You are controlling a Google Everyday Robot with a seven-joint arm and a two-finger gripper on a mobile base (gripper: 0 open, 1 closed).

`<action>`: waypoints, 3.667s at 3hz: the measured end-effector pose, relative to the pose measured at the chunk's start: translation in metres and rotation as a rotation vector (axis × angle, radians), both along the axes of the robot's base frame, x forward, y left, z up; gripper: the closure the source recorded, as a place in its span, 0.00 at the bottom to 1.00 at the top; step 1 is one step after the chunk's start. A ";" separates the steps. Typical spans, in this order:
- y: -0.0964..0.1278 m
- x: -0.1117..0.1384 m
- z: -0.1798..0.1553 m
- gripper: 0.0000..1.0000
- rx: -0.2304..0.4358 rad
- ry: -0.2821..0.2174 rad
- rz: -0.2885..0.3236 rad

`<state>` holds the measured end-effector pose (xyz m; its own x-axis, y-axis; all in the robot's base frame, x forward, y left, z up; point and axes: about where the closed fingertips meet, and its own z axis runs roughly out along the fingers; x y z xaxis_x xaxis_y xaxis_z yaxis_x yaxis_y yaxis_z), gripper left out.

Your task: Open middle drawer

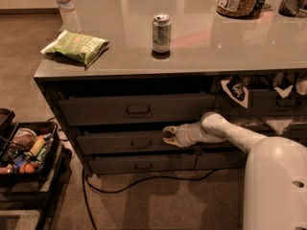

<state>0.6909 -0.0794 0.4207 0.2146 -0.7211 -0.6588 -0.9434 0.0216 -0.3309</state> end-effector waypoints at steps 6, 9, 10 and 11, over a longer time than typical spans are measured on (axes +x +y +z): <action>-0.003 0.007 0.005 0.82 0.002 0.015 0.003; -0.003 0.008 0.007 0.84 0.005 0.028 0.004; -0.003 0.006 0.007 0.95 0.009 0.043 0.005; -0.003 0.008 0.007 0.94 0.009 0.043 0.005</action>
Offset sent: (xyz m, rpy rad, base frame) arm -0.1371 0.0078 0.0094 0.0221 0.4843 0.1959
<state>0.6988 -0.0827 0.4282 0.1892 -0.7141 -0.6740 -0.9569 0.0199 -0.2897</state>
